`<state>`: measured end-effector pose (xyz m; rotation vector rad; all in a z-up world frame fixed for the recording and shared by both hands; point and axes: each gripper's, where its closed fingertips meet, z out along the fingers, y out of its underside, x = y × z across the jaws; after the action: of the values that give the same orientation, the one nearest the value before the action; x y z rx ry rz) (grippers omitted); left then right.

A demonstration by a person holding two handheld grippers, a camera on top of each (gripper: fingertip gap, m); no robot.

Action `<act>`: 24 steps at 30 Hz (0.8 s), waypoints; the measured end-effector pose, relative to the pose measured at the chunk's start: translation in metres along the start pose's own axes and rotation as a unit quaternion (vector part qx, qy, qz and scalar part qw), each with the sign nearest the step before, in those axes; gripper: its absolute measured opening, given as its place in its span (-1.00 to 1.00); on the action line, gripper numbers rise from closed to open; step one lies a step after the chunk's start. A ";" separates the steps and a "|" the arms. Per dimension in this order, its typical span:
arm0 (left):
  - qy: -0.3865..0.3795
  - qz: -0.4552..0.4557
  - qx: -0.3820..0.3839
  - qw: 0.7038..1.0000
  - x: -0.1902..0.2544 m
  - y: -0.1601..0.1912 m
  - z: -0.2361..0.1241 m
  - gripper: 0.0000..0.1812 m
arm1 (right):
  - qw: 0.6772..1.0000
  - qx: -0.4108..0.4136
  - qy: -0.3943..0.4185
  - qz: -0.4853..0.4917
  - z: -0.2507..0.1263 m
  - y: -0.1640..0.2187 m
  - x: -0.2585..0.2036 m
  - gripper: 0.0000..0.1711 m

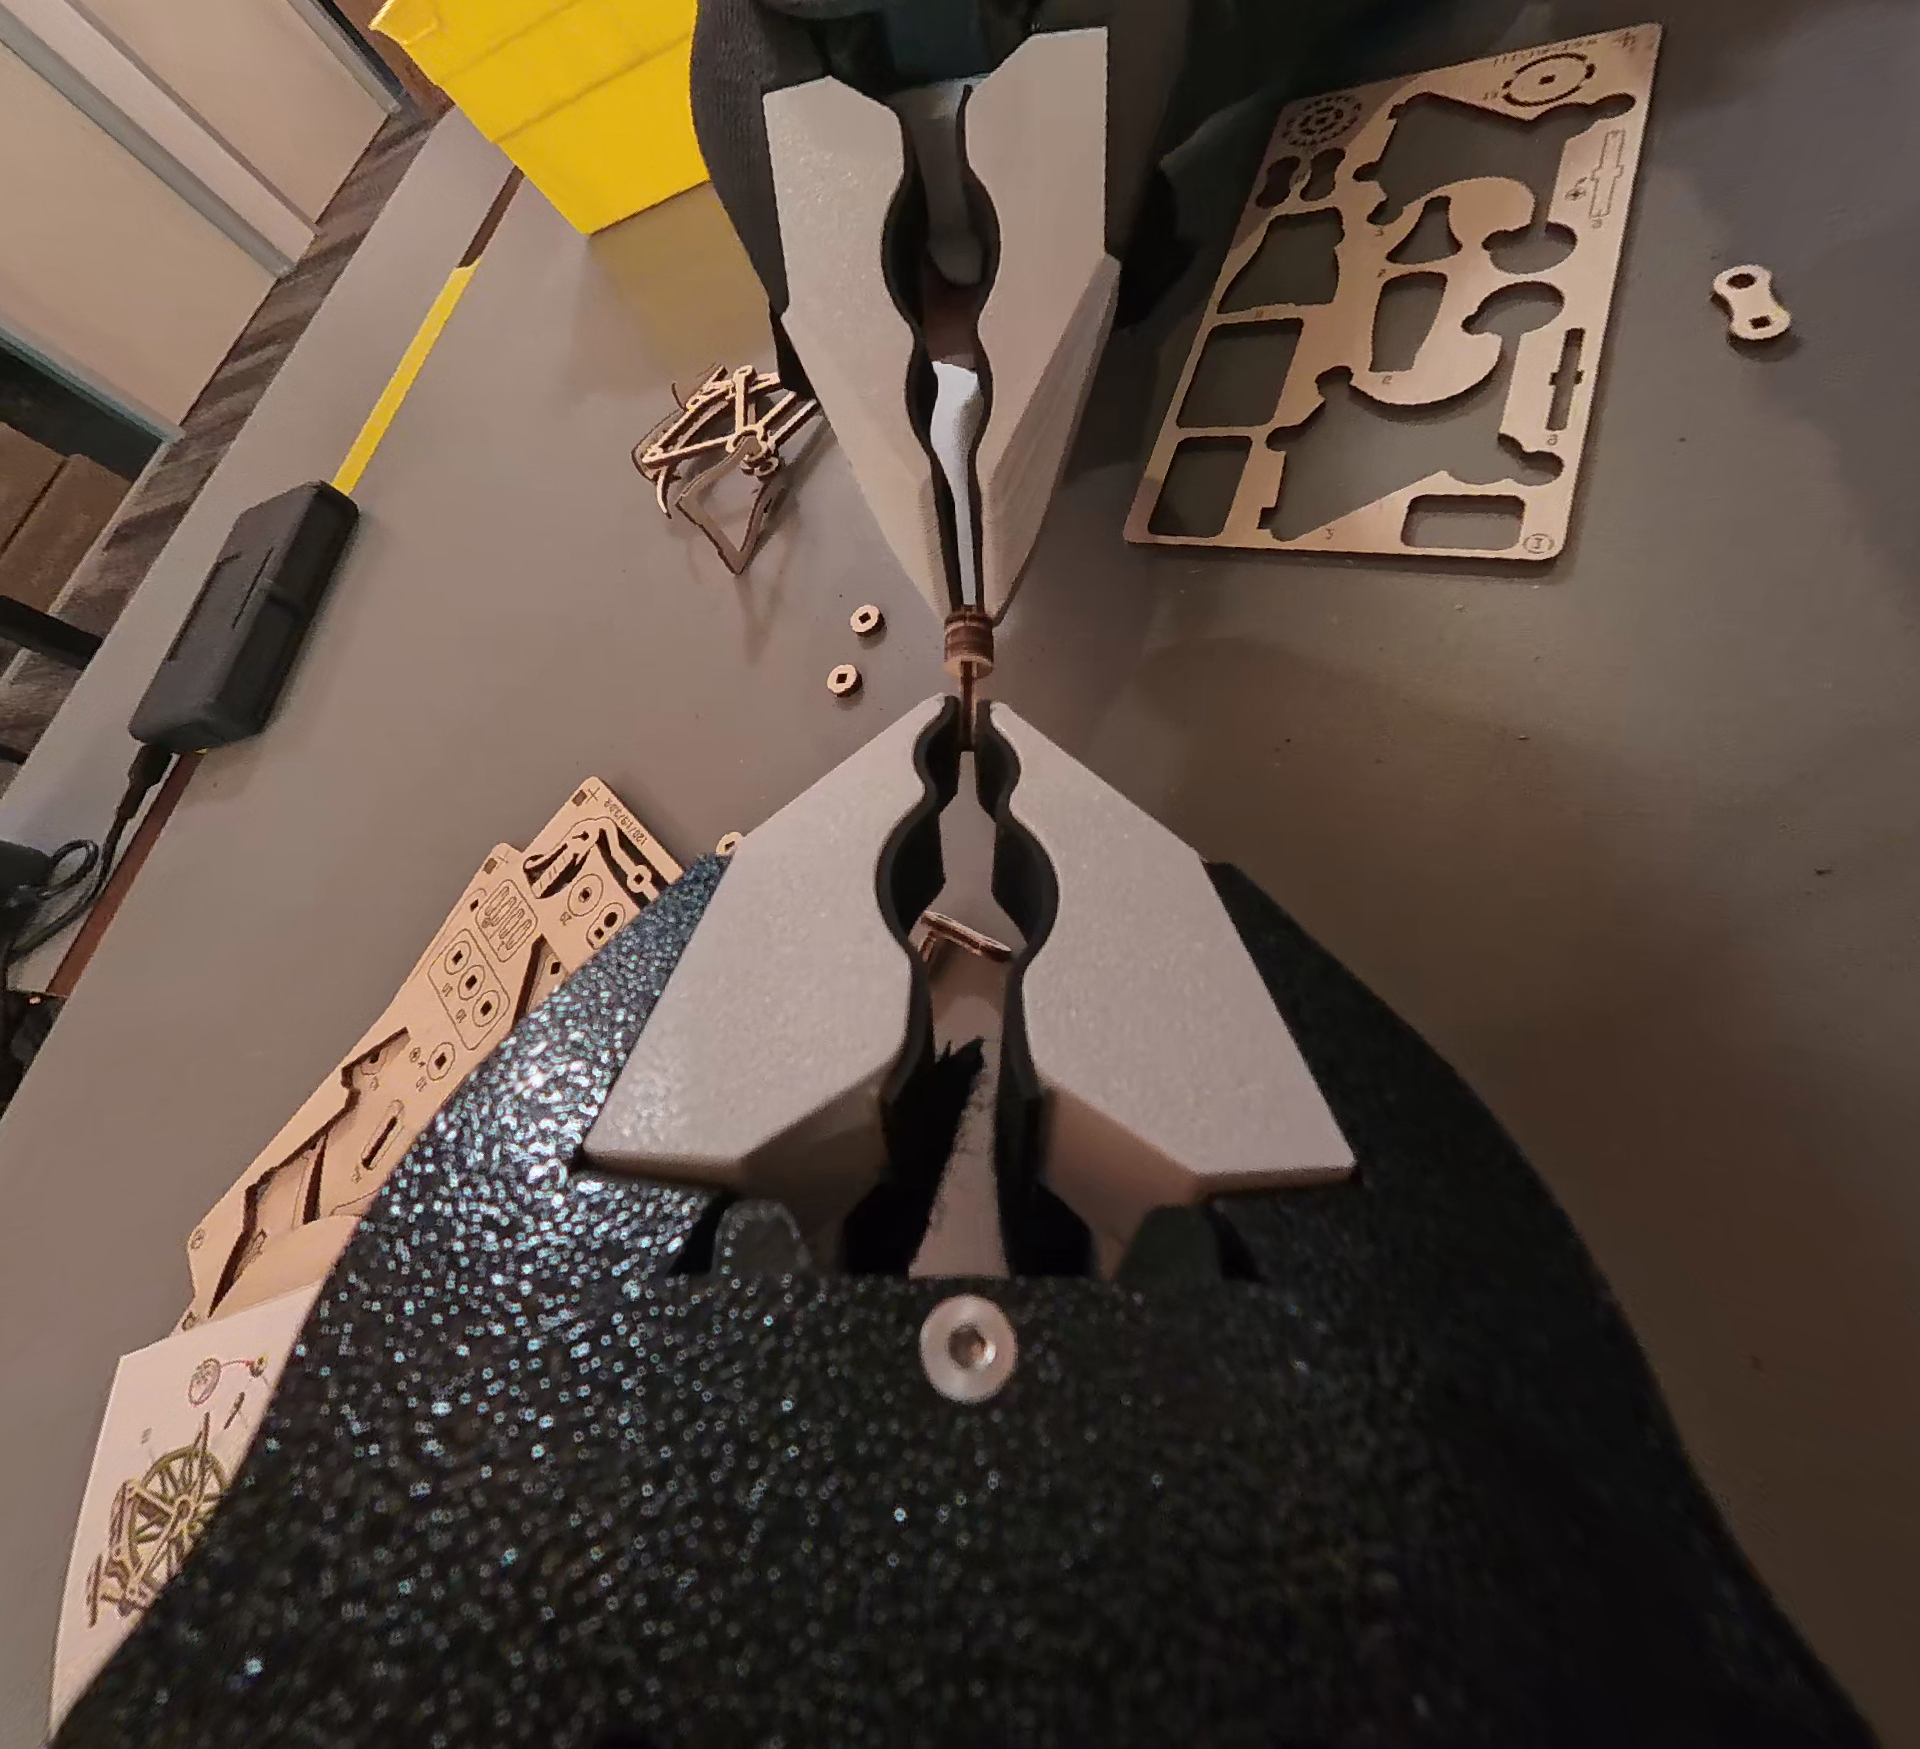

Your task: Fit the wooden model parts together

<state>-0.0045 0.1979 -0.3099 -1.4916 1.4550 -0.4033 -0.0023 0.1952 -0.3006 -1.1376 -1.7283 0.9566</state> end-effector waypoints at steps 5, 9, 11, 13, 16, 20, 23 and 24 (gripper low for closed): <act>-0.002 0.001 0.002 1.000 -0.001 -0.001 0.000 -1.00 | 1.000 0.004 0.004 -0.006 0.000 -0.001 0.001 -0.99; -0.004 -0.006 0.000 1.000 -0.002 0.001 0.000 -1.00 | 1.000 0.010 0.011 -0.013 -0.001 -0.003 0.002 -0.96; -0.003 -0.007 0.000 1.000 -0.003 0.002 0.000 -1.00 | 1.000 0.007 0.013 -0.018 0.000 -0.002 0.001 -0.94; -0.004 -0.004 0.002 1.000 -0.002 0.001 0.000 -1.00 | 1.000 0.008 0.017 -0.024 0.000 -0.002 0.002 -0.95; -0.006 -0.003 0.005 1.000 -0.003 0.000 -0.001 -1.00 | 0.999 0.011 0.022 -0.027 -0.001 -0.003 0.003 -0.97; -0.007 -0.006 0.008 1.000 -0.004 -0.001 -0.001 -1.00 | 0.999 0.013 0.026 -0.028 -0.001 -0.004 0.004 -0.97; -0.006 -0.007 0.010 1.000 -0.004 -0.002 -0.002 -1.00 | 0.999 0.014 0.030 -0.029 -0.001 -0.004 0.005 -0.97; -0.006 -0.007 0.010 1.000 -0.004 -0.002 -0.002 -1.00 | 0.999 0.014 0.030 -0.030 -0.001 -0.004 0.005 -0.97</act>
<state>-0.0056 0.2002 -0.3064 -1.4869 1.4291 -0.4156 -0.0037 0.1984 -0.2958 -1.0805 -1.6870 0.8982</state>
